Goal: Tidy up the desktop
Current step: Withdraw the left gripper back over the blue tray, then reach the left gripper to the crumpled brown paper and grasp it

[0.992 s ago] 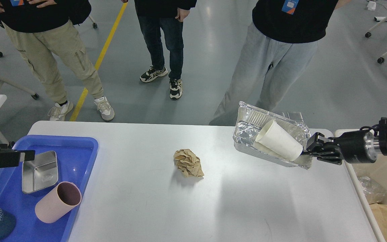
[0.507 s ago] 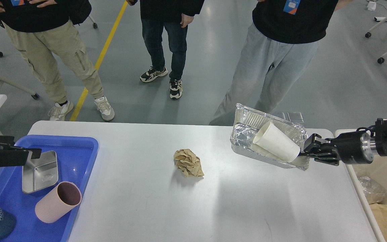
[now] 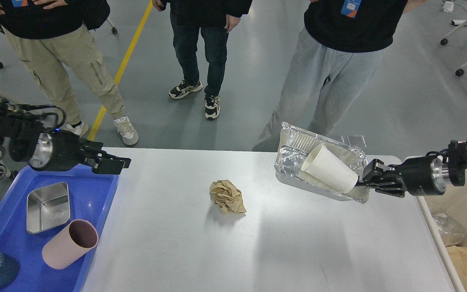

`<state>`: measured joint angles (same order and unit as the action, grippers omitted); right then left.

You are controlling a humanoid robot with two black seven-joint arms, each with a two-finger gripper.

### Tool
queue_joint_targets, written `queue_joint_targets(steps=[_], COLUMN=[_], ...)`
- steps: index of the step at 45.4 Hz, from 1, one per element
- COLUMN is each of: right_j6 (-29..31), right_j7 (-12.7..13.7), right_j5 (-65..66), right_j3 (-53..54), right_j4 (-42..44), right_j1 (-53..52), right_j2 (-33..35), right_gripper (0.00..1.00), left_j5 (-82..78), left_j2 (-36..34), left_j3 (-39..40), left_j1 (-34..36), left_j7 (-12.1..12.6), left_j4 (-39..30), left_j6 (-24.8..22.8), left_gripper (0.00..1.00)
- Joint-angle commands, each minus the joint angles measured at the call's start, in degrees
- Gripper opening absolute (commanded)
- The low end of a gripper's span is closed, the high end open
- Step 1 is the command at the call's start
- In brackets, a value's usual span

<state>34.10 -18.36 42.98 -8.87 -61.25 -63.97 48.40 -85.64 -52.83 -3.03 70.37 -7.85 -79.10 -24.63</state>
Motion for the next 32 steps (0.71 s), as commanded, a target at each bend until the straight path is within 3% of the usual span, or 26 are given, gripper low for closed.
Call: queue_joint_targets(steps=[1,18,32], right_j6=[0.0,0.0,0.0], right_j7=[0.0,0.0,0.0], right_j5=[0.0,-0.2,-0.4], right_j3=[0.0,0.1,0.1], right_j4=[0.0,0.0,-0.2], right_j1=[0.0,-0.5,-0.6], right_j2=[0.0,0.2,0.3], right_gripper=[0.0,0.0,0.0], left_j5=[0.2,0.5,0.3], left_j2=[11.0,36.3,50.3], left_j3=[0.0,-0.7,-1.1], left_j1=[-1.9,-7.1,-10.1], left_j7=[-0.1,-0.8,-0.9], left_j4=[9.0,33.8,47.5], left_j6=[2.2,4.1,6.0], left_gripper=[0.94,0.94,0.94])
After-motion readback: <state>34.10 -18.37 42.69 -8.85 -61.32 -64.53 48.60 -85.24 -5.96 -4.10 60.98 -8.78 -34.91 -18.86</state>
